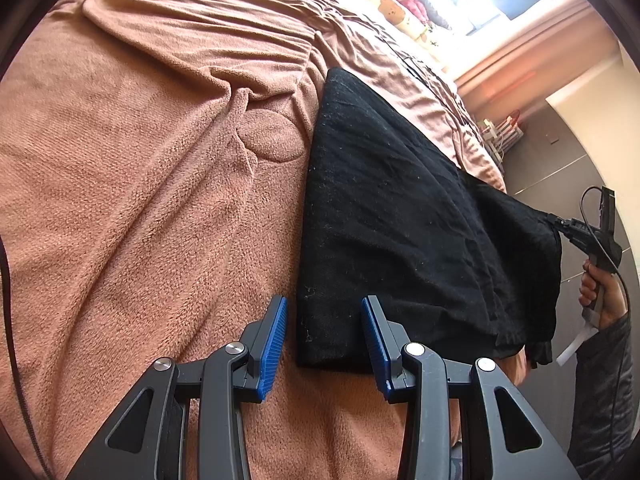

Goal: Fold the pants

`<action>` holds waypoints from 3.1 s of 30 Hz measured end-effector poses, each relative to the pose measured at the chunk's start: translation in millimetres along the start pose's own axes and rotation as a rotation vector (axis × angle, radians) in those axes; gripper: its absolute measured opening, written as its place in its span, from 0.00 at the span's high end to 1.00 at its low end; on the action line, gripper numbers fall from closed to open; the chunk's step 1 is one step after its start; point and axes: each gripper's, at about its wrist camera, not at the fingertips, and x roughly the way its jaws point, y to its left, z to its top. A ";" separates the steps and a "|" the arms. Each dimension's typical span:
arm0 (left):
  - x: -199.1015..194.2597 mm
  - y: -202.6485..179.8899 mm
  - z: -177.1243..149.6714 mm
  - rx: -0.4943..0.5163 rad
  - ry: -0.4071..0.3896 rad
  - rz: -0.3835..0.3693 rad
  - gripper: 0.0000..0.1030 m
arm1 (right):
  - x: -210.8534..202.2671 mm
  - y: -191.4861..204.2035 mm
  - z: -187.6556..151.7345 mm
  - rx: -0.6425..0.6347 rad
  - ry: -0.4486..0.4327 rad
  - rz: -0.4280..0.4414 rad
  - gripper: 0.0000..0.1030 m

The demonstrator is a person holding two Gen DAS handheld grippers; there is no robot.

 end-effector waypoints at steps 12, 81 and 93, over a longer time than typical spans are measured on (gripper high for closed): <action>3.9 -1.0 1.5 0.004 0.004 -0.004 0.60 | 12.2 -3.9 3.7 0.036 0.011 -0.065 0.64; 14.3 -28.3 34.3 0.075 0.034 0.082 0.60 | -40.5 -112.1 -231.6 0.755 -0.168 0.416 0.94; 20.9 -31.6 46.0 0.043 0.055 0.035 0.52 | -26.7 -118.7 -250.6 0.821 -0.107 0.359 0.94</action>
